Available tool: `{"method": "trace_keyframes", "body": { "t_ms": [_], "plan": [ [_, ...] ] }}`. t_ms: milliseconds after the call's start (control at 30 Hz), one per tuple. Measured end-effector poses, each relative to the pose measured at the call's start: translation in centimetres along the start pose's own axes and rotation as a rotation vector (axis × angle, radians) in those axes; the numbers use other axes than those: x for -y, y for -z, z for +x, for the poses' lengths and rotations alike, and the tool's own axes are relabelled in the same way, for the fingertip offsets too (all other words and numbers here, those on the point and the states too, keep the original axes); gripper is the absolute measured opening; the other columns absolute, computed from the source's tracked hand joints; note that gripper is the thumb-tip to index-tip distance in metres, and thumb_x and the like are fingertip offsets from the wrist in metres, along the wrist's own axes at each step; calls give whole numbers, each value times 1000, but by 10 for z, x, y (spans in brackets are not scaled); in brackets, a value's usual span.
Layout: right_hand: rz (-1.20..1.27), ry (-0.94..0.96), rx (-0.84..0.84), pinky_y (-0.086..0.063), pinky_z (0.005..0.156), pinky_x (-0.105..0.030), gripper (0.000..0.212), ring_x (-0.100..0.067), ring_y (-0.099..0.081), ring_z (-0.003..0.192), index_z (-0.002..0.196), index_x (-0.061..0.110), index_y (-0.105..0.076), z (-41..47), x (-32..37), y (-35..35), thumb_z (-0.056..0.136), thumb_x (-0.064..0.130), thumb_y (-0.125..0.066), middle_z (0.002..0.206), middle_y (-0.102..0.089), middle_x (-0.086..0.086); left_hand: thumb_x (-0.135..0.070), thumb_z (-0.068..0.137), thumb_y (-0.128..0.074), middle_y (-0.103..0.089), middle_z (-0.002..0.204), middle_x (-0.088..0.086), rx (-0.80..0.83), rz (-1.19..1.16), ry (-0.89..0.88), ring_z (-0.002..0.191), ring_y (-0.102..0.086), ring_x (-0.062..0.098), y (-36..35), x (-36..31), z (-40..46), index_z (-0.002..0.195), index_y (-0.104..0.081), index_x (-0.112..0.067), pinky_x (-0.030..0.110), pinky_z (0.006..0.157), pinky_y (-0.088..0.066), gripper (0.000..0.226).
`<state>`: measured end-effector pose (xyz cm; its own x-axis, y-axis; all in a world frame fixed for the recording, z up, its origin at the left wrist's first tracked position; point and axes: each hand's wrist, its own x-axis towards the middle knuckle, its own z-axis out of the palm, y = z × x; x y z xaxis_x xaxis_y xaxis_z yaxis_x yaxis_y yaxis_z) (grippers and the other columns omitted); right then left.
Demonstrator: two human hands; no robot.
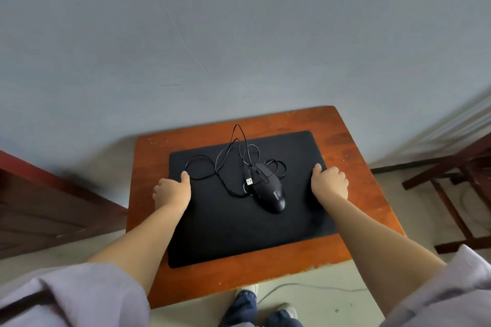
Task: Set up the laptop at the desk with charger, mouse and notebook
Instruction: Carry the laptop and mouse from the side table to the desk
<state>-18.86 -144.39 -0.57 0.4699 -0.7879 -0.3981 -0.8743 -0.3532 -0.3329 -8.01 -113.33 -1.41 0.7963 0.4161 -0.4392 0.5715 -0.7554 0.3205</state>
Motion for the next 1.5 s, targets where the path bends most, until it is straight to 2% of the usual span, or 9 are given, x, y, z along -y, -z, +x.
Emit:
{"method": "trace_keyframes", "body": {
  "t_ms": [100, 200, 267, 400, 567, 967, 1133, 1300, 1500],
  "plan": [
    [11, -1, 52, -39, 99, -46, 67, -37, -41, 122, 127, -1, -43, 7, 1, 3, 92, 54, -31, 133, -44, -21, -64, 87, -39, -61, 117, 22, 30, -44, -16, 102, -60, 38, 0, 2, 6, 100, -58, 4, 46, 85, -52, 72],
    [53, -8, 98, -48, 90, -44, 70, -36, -53, 107, 117, 0, -51, 11, -11, 9, 90, 60, -28, 121, -54, -20, -66, 85, -40, -66, 98, 20, 49, -139, -33, 65, -55, 28, -1, 3, 3, 68, -48, -3, 35, 58, -44, 66],
    [83, -30, 119, -49, 79, -40, 70, -34, -57, 98, 113, 0, -53, 9, -21, 16, 90, 61, -26, 114, -59, -18, -68, 83, -42, -65, 99, 19, 74, -156, -64, 66, -55, 28, -2, -2, -1, 77, -51, -1, 35, 58, -42, 68],
    [142, -122, 85, -39, 60, -31, 70, -24, -51, 73, 113, -1, -54, -2, -53, 31, 92, 59, -24, 102, -60, -13, -71, 81, -41, -62, 112, 19, 111, -105, -207, 96, -61, 38, -4, -31, -15, 112, -53, 3, 42, 79, -51, 81],
    [293, -289, -29, -42, 75, -34, 65, -26, -52, 82, 115, 0, -54, -23, -122, 59, 93, 55, -25, 113, -60, -16, -73, 79, -39, -64, 106, 18, 205, -25, -451, 91, -62, 37, -28, -92, -54, 108, -54, 3, 39, 73, -50, 82],
    [562, -761, -357, -41, 82, -36, 69, -39, -55, 109, 116, -7, -54, -120, -370, 122, 94, 53, -28, 119, -59, -24, -68, 83, -42, -60, 99, 12, 546, 231, -939, 80, -57, 29, -166, -190, -288, 113, -52, 4, 37, 67, -46, 78],
    [618, -909, -387, -36, 75, -33, 68, -38, -55, 109, 112, -8, -56, -157, -480, 135, 95, 51, -27, 119, -60, -24, -65, 85, -43, -57, 99, 11, 651, 332, -1035, 86, -54, 30, -235, -183, -405, 108, -54, 1, 39, 78, -48, 71],
    [652, -979, -419, -41, 86, -36, 67, -39, -53, 112, 114, -6, -56, -183, -580, 170, 95, 52, -28, 122, -58, -24, -63, 85, -45, -60, 118, 18, 679, 380, -1079, 99, -57, 36, -296, -166, -514, 117, -52, 2, 38, 78, -43, 74],
    [684, -1058, -472, -40, 92, -38, 67, -40, -52, 114, 115, -6, -56, -190, -673, 217, 95, 52, -29, 124, -57, -24, -64, 84, -45, -60, 120, 18, 737, 419, -1129, 105, -57, 37, -352, -168, -620, 118, -54, 3, 37, 81, -44, 75]
  ]
}}
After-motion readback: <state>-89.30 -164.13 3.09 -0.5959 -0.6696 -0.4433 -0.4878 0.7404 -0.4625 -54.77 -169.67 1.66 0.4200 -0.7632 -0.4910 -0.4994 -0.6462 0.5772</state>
